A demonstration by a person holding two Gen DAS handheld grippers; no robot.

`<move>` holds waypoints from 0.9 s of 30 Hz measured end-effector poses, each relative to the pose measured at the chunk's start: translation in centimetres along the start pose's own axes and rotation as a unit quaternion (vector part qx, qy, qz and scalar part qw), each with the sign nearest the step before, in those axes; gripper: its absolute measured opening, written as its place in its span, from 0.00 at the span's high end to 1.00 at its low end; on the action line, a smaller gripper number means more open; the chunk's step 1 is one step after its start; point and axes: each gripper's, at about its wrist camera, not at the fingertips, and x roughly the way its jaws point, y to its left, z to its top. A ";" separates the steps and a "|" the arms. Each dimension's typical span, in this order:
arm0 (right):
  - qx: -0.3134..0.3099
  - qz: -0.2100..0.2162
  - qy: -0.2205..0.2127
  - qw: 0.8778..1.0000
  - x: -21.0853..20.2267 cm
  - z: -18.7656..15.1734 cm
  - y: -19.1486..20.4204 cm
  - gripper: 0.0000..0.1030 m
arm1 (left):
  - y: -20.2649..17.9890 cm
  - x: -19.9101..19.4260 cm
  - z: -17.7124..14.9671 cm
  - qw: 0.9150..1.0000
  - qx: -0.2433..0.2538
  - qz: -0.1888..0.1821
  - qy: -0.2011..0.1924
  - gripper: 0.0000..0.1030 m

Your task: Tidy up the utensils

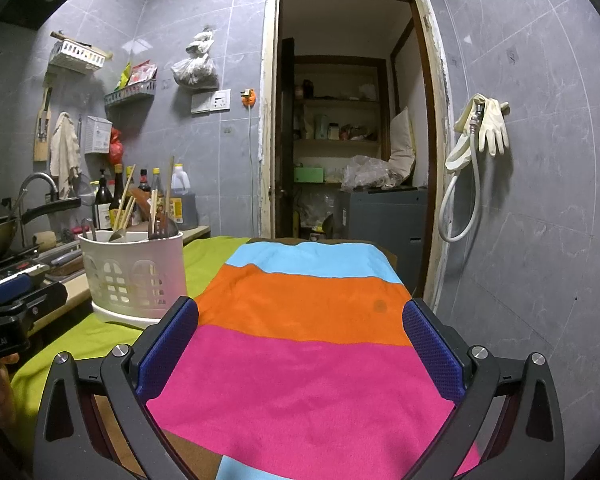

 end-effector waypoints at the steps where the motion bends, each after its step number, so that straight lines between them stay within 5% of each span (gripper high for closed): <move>1: 0.000 0.000 0.000 1.000 0.0 0.0 0.0 0.00 | 0.0 0.0 -0.1 1.000 0.000 0.001 0.001 0.06; 27: 0.001 0.000 0.001 1.000 0.1 0.0 0.0 0.00 | 0.4 0.4 -0.5 1.000 -0.002 0.008 0.007 0.06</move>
